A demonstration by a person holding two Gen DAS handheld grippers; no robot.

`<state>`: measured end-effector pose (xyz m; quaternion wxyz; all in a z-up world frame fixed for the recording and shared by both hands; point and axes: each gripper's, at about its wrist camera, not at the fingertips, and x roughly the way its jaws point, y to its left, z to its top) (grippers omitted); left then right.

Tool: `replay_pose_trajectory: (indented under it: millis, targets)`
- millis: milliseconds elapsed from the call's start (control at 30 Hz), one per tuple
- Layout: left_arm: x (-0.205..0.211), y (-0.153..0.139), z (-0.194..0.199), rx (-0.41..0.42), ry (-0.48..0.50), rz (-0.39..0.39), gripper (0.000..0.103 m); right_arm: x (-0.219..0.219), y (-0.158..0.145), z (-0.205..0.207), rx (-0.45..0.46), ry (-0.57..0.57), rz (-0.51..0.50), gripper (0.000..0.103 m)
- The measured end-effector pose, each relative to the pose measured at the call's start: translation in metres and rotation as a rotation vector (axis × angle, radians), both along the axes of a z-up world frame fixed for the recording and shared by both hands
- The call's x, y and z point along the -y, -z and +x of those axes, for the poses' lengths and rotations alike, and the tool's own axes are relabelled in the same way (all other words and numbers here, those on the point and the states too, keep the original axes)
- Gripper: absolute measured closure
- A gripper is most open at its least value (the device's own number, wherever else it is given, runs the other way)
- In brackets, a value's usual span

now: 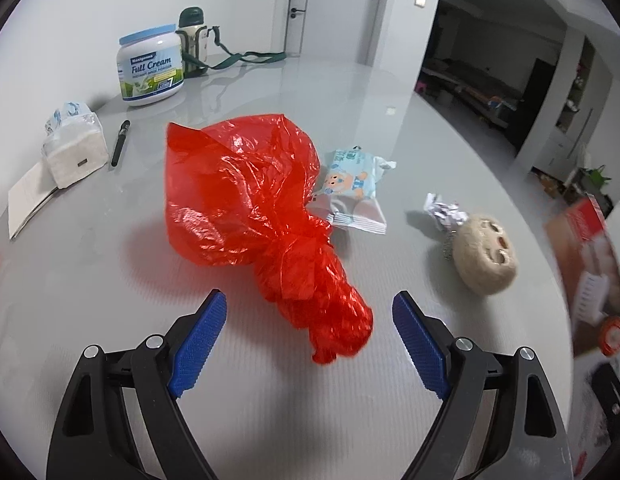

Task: Collect trash
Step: 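Grasp the red plastic bag with the left tool, then carry the red bag and toothpaste box in both tools over the basket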

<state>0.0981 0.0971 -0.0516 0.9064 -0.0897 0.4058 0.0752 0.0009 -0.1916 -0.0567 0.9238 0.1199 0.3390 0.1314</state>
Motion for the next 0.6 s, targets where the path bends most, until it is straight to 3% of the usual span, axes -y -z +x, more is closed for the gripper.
replay_pose_trajectory:
  millis: [133,200,267,367,600]
  targets:
    - [0.006,0.009,0.012,-0.024,-0.034,0.056,0.021,0.013,0.006,-0.001,-0.009,0.012,0.029,0.069]
    - [0.004,0.011,0.014,-0.032,-0.040,0.067,0.029,0.020,0.009,-0.001,-0.017,0.023,0.042,0.069]
    - [0.003,0.015,0.016,-0.046,-0.041,0.074,0.047,0.024,0.011,-0.001,-0.021,0.028,0.053,0.069]
    - [-0.003,0.018,0.014,-0.056,-0.037,0.055,0.064,0.024,0.012,0.001,-0.027,0.033,0.058,0.069]
    - [0.000,0.003,-0.008,-0.009,-0.019,0.073,0.069,0.023,0.011,-0.002,-0.020,0.040,0.059,0.069]
